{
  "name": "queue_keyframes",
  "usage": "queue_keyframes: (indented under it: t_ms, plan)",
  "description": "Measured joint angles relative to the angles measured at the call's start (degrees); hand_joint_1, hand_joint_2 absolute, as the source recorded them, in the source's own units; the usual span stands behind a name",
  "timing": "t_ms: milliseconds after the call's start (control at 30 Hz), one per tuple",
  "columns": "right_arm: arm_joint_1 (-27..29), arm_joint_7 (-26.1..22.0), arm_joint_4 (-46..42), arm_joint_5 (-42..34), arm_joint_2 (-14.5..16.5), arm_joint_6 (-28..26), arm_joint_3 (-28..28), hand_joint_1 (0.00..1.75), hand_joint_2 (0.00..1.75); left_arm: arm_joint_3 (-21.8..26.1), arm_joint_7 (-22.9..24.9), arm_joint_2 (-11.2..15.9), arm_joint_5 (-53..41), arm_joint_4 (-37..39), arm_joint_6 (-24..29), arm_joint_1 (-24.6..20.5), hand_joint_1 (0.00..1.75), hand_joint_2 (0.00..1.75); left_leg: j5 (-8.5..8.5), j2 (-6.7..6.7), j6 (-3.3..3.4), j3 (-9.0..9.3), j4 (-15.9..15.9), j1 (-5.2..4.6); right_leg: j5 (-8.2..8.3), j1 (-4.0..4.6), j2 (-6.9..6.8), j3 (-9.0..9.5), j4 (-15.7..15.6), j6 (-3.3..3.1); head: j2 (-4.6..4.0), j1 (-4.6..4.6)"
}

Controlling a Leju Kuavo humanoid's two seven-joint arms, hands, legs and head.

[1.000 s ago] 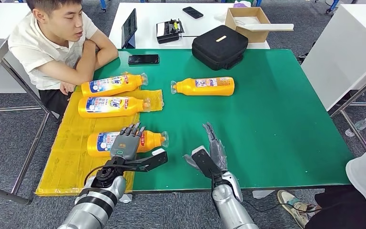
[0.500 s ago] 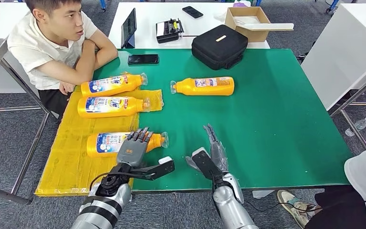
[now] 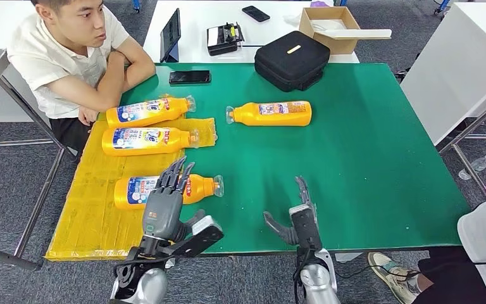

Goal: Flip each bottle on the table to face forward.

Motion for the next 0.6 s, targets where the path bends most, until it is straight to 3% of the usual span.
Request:
queue_keyframes:
  t_ms: [67,100,200,267,367,400,500,600]
  plan:
    - [2.7,1.0,-5.0,-1.7,1.2,1.5,-1.4,0.0,1.75,0.6,-2.0,0.0,11.6,-3.9,-3.9,2.8,0.0,0.44,-0.01,-0.01,-0.01,-0.01,0.0,0.0,-0.02,0.0,0.0,-0.03,0.0,-0.01,0.0,-0.01]
    - [4.1,1.1,-7.6,-1.2,1.7,1.1,-1.9,0.0,1.75,1.0,-2.4,0.0,15.6,-5.6,-5.3,4.1,0.0,0.44,-0.01,-0.01,-0.01,-0.02,0.0,0.0,-0.02,0.0,-0.01,-0.03,0.0,-0.01,0.0,-0.01]
    - [7.3,-0.3,-15.5,4.8,2.5,-4.8,-2.6,0.0,1.75,2.0,-2.0,-0.1,23.7,-9.3,-7.9,6.9,0.0,1.75,-0.01,0.02,-0.01,-0.03,0.0,-0.01,-0.02,-0.01,0.0,-0.05,0.0,-0.01,0.0,0.01]
    - [8.3,-0.8,-20.1,8.5,2.8,-8.8,-2.9,0.0,1.75,2.5,-0.9,-0.2,30.0,-11.1,-9.2,8.1,0.0,1.75,-0.01,0.06,-0.02,-0.01,0.0,-0.01,-0.01,-0.02,0.02,-0.06,0.0,-0.01,0.0,0.02]
    - [8.9,-0.2,-24.2,9.2,2.8,-9.8,-3.1,0.0,1.75,3.3,0.3,-0.4,35.3,-12.8,-10.4,9.3,0.0,0.44,0.0,0.08,-0.01,0.01,0.0,-0.02,0.01,-0.03,0.02,-0.05,0.0,-0.01,0.0,0.02]
    - [9.0,-0.1,-25.0,8.9,2.8,-9.8,-3.2,0.0,1.75,3.5,0.4,-0.5,35.7,-13.2,-10.6,9.6,0.0,0.44,0.01,0.07,0.0,0.02,0.0,-0.02,0.02,-0.02,0.02,-0.04,0.0,-0.01,0.0,0.02]
    - [9.3,0.9,-26.8,7.4,2.8,-8.9,-3.4,0.0,1.75,4.2,0.3,-0.7,35.7,-14.2,-10.2,10.4,0.0,1.75,0.02,0.08,0.0,0.04,0.0,-0.02,0.04,-0.02,0.02,-0.02,0.0,-0.01,0.0,0.01]
    - [9.6,1.8,-28.0,8.7,2.8,-8.6,-3.5,0.0,1.75,4.6,0.1,-0.8,36.9,-15.2,-10.5,11.0,0.0,1.75,0.02,0.08,0.0,0.05,0.0,-0.01,0.04,-0.02,0.02,-0.01,0.0,-0.01,0.0,0.01]
